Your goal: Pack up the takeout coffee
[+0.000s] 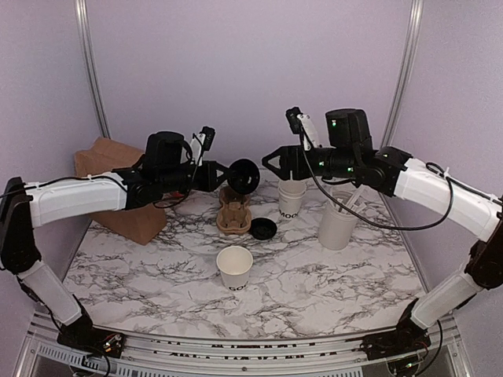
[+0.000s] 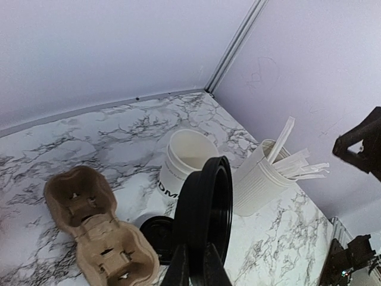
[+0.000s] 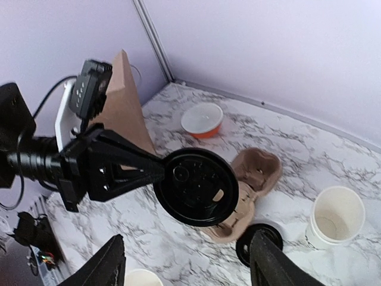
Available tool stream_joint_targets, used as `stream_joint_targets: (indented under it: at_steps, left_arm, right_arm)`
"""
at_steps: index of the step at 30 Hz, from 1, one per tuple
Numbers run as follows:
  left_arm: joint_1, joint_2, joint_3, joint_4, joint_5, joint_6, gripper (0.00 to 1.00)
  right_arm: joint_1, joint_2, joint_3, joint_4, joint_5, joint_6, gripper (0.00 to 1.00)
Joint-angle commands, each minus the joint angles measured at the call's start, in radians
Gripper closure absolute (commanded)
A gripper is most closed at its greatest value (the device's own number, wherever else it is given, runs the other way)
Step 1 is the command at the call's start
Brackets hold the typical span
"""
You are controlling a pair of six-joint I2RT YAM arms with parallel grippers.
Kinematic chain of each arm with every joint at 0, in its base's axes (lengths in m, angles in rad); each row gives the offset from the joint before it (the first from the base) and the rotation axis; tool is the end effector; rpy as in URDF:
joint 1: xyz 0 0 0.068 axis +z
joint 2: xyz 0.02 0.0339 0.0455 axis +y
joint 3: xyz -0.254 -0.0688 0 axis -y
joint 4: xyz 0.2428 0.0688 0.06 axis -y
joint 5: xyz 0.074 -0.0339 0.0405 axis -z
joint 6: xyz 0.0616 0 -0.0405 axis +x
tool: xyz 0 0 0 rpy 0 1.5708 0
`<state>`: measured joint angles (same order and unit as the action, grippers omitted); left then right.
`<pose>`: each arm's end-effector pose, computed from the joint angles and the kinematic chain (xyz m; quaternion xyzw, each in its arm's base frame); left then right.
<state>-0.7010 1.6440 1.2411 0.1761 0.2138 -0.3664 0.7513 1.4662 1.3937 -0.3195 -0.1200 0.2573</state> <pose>0.3096 -0.2784 0.2966 0.1951 0.7562 -0.3868 0.4904 0.2616 0.2545 0.3567 -0.2352 0.7964 0.3117 0.4617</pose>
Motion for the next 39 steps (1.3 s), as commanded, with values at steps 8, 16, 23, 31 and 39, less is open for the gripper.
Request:
stream_joint_targets:
  at_steps: [8, 16, 23, 31, 39]
  left_arm:
    - [-0.197, -0.324, -0.27, 0.085, -0.652, 0.39, 1.0]
    - [-0.392, -0.412, -0.389, 0.085, -0.965, 0.516, 1.0]
    - [-0.527, -0.416, -0.435, 0.085, -1.153, 0.606, 1.0]
    - [-0.63, -0.378, -0.434, 0.086, -1.288, 0.703, 1.0]
    - [-0.679, -0.342, -0.422, 0.116, -1.36, 0.805, 1.0]
  right_arm:
    - [-0.015, -0.091, -0.05, 0.226, -0.152, 0.253, 0.29]
    - [-0.023, -0.114, -0.132, 0.214, -0.167, 0.276, 0.28]
    - [-0.024, -0.098, -0.142, 0.185, -0.221, 0.293, 0.28]
    - [-0.032, -0.098, -0.161, 0.16, -0.295, 0.344, 0.28]
    - [-0.088, -0.123, -0.209, 0.238, -0.428, 0.547, 0.28]
